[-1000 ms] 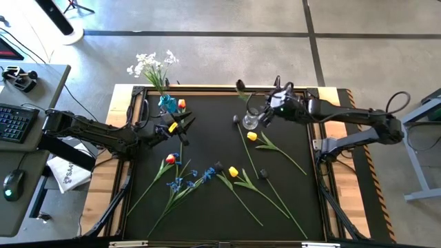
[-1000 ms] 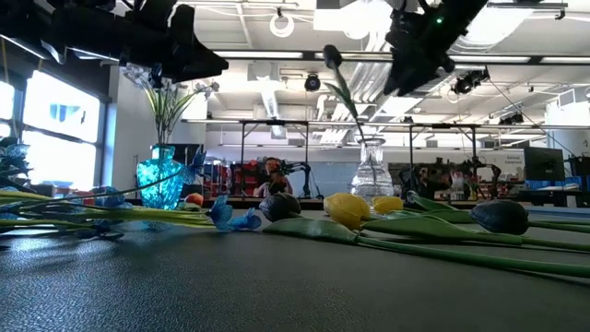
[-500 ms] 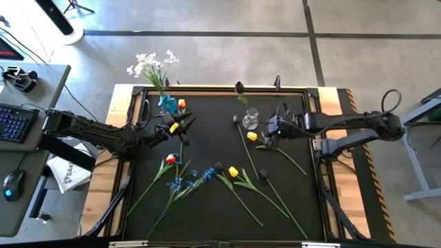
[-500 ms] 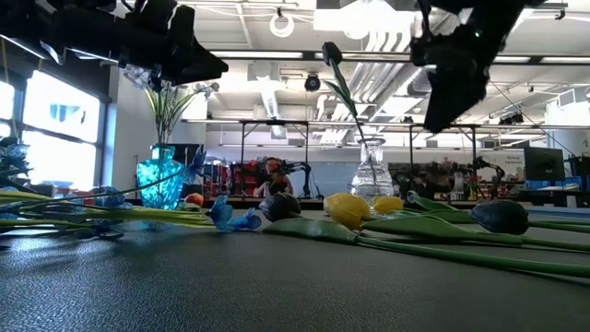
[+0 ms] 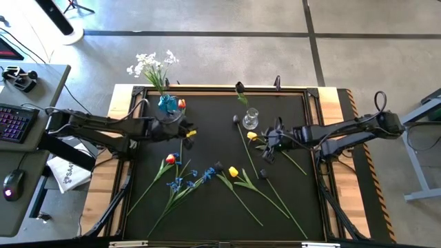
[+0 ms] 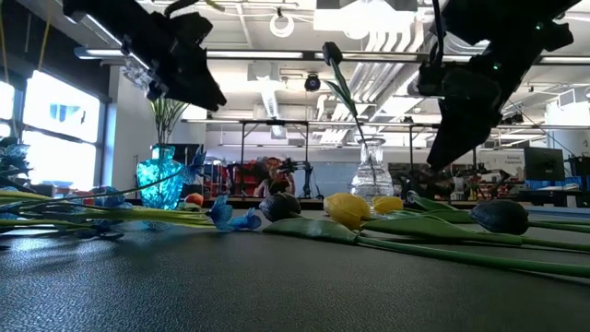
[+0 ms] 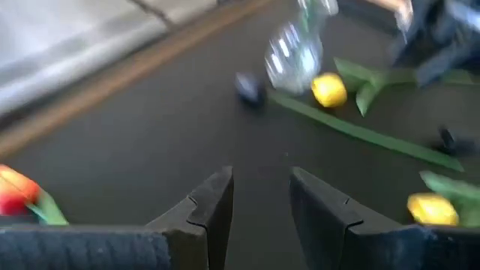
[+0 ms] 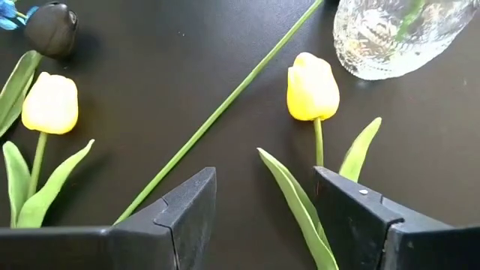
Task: Sort flowers into vase by color
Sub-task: Put the top orange flower into the blue vase
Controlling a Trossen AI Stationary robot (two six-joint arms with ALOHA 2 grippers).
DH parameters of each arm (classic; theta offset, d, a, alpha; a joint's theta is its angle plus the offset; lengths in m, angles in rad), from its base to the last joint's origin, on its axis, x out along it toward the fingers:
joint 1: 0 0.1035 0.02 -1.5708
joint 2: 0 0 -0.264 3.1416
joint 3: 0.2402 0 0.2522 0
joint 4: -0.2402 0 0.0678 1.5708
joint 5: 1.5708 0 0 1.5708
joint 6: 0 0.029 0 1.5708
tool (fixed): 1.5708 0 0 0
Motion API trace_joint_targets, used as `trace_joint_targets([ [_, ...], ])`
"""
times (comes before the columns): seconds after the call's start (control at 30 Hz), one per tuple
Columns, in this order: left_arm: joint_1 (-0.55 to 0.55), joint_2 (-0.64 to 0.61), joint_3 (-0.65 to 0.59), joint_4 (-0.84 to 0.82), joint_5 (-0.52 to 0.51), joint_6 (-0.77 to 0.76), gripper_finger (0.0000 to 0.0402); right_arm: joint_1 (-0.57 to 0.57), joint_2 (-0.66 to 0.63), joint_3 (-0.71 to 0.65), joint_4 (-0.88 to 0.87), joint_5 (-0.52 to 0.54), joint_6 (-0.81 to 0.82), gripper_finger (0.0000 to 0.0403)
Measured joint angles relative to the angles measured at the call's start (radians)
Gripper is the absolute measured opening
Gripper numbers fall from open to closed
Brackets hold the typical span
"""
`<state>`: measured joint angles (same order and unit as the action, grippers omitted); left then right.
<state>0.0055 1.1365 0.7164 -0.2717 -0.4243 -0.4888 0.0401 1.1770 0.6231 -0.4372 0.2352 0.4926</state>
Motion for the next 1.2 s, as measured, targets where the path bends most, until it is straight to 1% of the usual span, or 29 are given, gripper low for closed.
trace_joint_targets([
  [0.07,-0.005,0.031,0.015,-0.021,0.103,-0.031,0.012,0.006,0.0,0.0,0.002,0.012,-0.004,0.0216],
  [0.13,-0.02,0.06,0.018,-0.038,0.229,-0.06,0.012,0.01,0.0,0.0,0.003,0.028,-0.021,0.0216],
  [0.2,-0.044,0.086,0.018,-0.068,0.335,-0.091,0.012,0.014,0.0,0.0,0.007,0.058,-0.029,0.0216],
  [0.27,-0.073,0.105,0.018,-0.129,0.398,-0.148,0.012,0.014,0.0,0.0,0.017,0.086,-0.046,0.0216],
  [0.33,-0.099,0.122,0.018,-0.22,0.412,-0.217,0.012,0.014,0.0,0.0,0.033,0.099,-0.065,0.0216],
  [0.4,-0.11,0.136,0.018,-0.31,0.367,-0.307,0.012,0.014,0.0,0.0,0.056,0.101,-0.093,0.0216],
  [0.5,-0.106,0.156,0.018,-0.399,0.221,-0.442,0.012,0.014,0.0,0.0,0.103,0.101,-0.137,0.0216],
  [0.6,-0.081,0.178,0.018,-0.436,0.127,-0.491,0.0126,0.014,0.0,0.0,0.134,0.101,-0.169,0.0216],
  [0.73,-0.037,0.224,0.018,-0.418,0.027,-0.506,0.014,0.014,0.0,0.0,0.151,0.1,-0.184,0.0216],
  [0.83,-0.002,0.274,0.018,-0.389,-0.002,-0.511,0.0148,0.014,0.0,0.0,0.151,0.1,-0.184,0.0216],
  [0.97,0.032,0.359,0.018,-0.351,-0.005,-0.487,0.0149,0.014,0.0,0.0,0.151,0.1,-0.18,0.0216],
  [1.1,0.057,0.441,0.018,-0.33,-0.012,-0.479,0.0144,0.014,0.0,0.0,0.154,0.098,-0.18,0.0216],
  [1.2,0.061,0.475,0.022,-0.325,-0.02,-0.477,0.0131,0.014,0.0,0.0,0.159,0.097,-0.18,0.0216],
])
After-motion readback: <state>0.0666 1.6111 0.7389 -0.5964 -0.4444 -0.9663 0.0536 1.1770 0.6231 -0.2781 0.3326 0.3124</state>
